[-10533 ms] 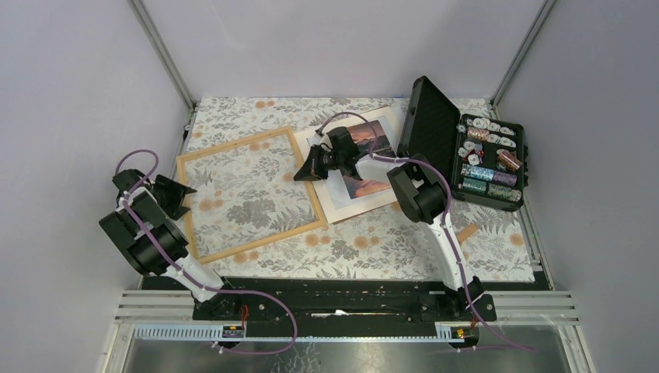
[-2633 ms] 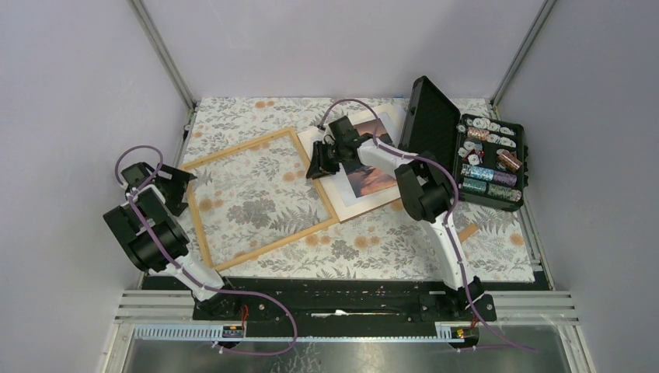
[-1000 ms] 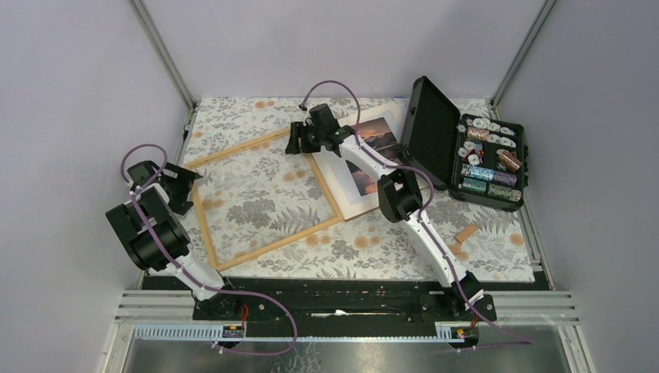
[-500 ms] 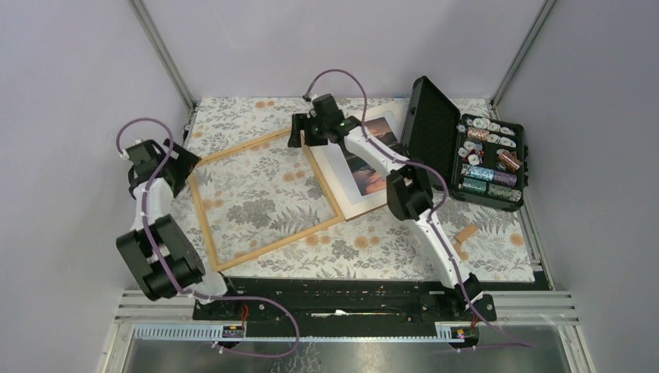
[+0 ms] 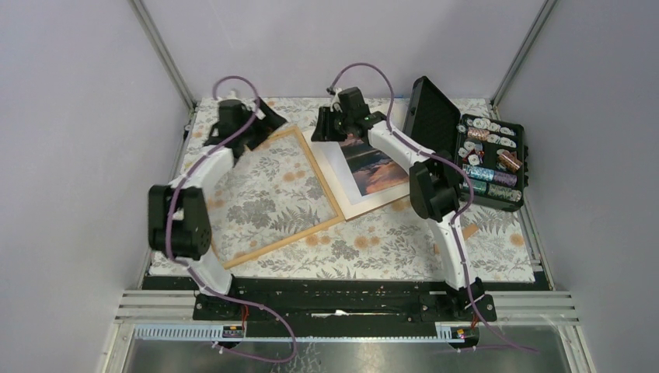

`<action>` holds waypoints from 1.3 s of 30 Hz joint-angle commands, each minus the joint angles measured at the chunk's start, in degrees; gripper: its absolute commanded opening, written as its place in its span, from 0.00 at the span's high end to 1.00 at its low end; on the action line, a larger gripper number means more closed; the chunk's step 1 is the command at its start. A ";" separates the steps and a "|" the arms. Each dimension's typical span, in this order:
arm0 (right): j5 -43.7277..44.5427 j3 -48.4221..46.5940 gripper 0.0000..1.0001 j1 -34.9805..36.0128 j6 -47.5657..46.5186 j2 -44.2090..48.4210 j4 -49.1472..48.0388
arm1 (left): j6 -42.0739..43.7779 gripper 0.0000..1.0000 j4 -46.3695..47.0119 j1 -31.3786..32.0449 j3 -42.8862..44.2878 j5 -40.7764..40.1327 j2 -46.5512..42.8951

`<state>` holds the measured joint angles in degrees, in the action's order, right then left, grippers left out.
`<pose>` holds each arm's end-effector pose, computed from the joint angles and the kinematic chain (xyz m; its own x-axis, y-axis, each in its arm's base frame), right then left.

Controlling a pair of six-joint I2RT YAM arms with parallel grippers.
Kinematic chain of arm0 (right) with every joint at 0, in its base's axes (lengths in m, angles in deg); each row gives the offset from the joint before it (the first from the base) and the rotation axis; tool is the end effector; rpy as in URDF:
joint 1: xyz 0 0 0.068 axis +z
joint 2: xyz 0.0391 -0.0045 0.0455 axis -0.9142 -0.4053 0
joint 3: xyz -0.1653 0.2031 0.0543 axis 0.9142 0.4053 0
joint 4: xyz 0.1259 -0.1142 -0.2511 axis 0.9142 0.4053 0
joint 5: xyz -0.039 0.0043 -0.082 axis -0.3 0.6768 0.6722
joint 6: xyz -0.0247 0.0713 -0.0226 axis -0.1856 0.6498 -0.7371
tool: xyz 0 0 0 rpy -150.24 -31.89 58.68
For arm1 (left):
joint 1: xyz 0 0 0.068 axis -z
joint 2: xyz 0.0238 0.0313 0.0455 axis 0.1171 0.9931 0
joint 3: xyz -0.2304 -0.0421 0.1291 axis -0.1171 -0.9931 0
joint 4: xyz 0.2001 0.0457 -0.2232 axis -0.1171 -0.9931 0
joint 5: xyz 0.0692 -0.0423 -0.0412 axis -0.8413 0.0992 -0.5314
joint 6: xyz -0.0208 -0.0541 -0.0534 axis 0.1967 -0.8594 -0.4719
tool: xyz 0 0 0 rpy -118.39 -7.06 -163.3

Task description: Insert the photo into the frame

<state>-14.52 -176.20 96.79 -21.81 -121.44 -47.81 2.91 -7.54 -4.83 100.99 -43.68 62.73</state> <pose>0.5148 0.3324 0.2148 -0.6757 0.0202 -0.7369 -0.5136 0.7042 0.4902 0.4461 -0.0294 0.2522 -0.4888 -0.6397 -0.5931 -0.1403 0.7287 -0.6703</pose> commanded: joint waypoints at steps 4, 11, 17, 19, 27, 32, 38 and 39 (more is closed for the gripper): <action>-2.25 -2.65 0.52 0.78 -1.37 -7.38 -1.79 | -9.02 0.05 15.11 5.45 6.76 1.83 15.56; -3.55 -8.33 0.64 0.77 0.17 -13.74 1.37 | -11.69 0.09 19.33 5.58 15.15 4.23 26.91; -4.53 -10.57 0.74 0.78 1.09 -16.27 2.26 | -14.10 0.13 21.34 5.67 18.73 6.50 32.34; -4.40 -10.66 0.74 0.78 1.19 -16.53 2.49 | -14.95 0.14 22.31 5.67 18.48 6.69 33.06; -4.55 -12.10 0.70 1.04 0.52 -17.45 3.51 | -16.37 0.14 24.22 5.62 17.69 6.92 34.93; -4.36 -12.06 0.69 1.03 0.40 -17.50 3.64 | -16.12 0.15 24.07 5.58 16.16 5.66 34.69; -4.26 -12.07 0.70 1.12 0.36 -17.46 3.69 | -16.78 0.15 25.01 5.10 15.30 6.16 36.15; -4.15 -12.09 0.70 1.09 0.29 -17.50 3.77 | -16.90 0.15 24.98 5.06 15.22 6.24 36.54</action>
<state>-18.33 -186.23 97.23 -20.70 -138.08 -45.43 -13.40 13.57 0.85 116.53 -37.69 98.01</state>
